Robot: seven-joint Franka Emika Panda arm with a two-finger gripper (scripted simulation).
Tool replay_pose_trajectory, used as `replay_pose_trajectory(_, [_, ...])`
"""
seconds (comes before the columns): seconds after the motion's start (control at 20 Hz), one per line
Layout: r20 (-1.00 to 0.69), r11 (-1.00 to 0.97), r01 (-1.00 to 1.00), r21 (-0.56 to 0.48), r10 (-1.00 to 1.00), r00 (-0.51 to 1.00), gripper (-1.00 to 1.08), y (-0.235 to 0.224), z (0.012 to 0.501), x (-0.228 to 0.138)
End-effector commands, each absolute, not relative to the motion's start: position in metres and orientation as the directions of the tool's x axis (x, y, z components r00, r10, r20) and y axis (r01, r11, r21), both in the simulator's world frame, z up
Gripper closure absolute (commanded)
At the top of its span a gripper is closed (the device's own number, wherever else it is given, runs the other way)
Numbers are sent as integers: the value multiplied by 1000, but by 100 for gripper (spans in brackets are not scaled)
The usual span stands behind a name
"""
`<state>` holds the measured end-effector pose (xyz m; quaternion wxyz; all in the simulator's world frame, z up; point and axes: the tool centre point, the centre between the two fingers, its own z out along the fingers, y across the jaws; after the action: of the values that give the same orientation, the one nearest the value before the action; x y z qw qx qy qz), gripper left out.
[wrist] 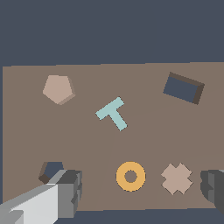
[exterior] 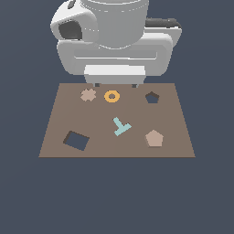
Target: Insert a designated object into the corresponding slot on a board.
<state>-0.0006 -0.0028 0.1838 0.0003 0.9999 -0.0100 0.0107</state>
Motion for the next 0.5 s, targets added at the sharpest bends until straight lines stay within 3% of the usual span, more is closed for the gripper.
replay_pose_trajectory(0.0, [21, -1000, -20, 0, -20, 1000, -92, -3, 184, -1])
replay_pose_trajectory(0.45, [20, -999, -51, 0, -51, 999, -92, 10, 171, 6])
